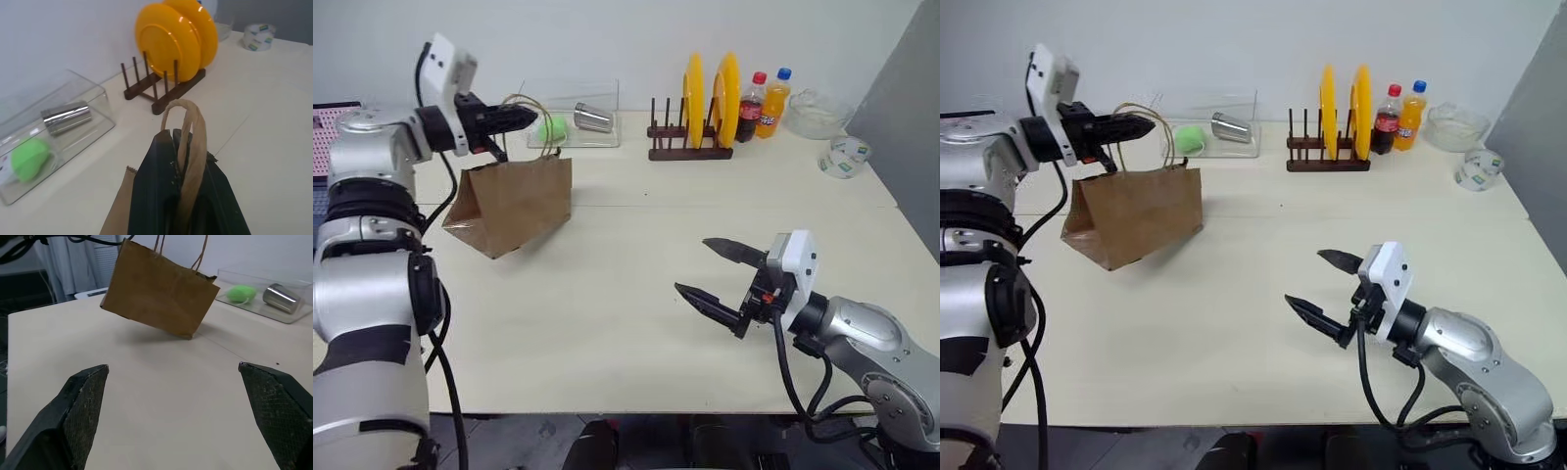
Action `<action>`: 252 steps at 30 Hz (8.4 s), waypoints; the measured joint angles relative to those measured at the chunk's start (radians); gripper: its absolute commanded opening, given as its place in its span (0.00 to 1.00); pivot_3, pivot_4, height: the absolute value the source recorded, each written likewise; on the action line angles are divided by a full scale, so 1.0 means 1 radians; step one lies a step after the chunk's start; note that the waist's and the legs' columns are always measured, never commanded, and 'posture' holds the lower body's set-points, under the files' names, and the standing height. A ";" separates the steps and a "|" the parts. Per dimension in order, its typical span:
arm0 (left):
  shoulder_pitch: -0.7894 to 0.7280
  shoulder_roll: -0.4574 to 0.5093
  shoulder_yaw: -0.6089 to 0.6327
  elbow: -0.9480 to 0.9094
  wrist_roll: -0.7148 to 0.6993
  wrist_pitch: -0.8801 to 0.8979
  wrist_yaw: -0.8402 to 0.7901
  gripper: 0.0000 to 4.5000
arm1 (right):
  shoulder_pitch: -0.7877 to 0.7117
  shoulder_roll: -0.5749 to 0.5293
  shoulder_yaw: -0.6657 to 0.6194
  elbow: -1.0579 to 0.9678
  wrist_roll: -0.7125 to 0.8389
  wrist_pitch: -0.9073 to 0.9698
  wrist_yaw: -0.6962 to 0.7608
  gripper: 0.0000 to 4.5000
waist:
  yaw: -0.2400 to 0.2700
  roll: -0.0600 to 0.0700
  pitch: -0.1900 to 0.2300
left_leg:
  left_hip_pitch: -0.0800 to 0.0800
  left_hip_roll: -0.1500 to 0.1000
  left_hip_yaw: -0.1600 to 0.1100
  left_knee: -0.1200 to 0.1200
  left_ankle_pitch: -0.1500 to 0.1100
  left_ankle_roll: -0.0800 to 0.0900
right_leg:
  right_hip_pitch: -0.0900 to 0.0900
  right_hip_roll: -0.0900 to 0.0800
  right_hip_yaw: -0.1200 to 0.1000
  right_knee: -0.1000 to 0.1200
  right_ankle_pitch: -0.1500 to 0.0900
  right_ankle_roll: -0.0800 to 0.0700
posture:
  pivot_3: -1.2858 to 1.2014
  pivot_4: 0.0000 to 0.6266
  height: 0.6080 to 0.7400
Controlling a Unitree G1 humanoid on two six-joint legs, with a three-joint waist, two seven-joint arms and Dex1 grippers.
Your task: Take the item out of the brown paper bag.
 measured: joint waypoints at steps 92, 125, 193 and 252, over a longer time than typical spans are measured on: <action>-0.050 -0.338 0.029 0.193 0.226 -0.328 0.077 0.71 | 0.230 0.009 0.092 -0.160 -0.175 -0.026 -0.421 1.00 | -0.009 -0.006 0.004 | 0.000 -0.002 0.001 0.013 0.000 0.001 | 0.000 0.000 0.002 0.014 0.000 0.001 | 0.52 0.24 1.00; 1.086 -0.098 0.212 -1.565 -0.441 0.598 0.247 0.72 | -0.690 -0.004 0.096 0.753 -0.332 -0.147 -0.008 0.63 | -0.023 -0.004 0.004 | 0.001 0.002 0.002 0.012 0.000 0.001 | -0.001 -0.002 0.004 0.014 0.000 0.000 | 0.52 0.24 1.00; 0.952 0.044 -0.263 -1.035 -0.074 -0.646 -0.363 1.00 | 0.070 -0.219 0.174 -0.095 -0.420 0.141 0.398 0.91 | 0.004 0.002 0.007 | -0.007 0.001 0.006 0.013 0.000 0.001 | -0.009 -0.001 0.003 0.014 0.000 -0.001 | 0.52 0.24 1.00; 0.576 -0.234 -0.303 -0.787 -0.073 -0.338 -0.095 0.00 | -0.119 -0.056 0.528 0.189 -0.540 0.094 0.137 0.01 | 0.002 0.001 0.007 | -0.005 0.000 0.001 0.013 0.000 0.001 | -0.006 -0.001 0.001 0.014 0.000 0.000 | 0.52 0.24 1.00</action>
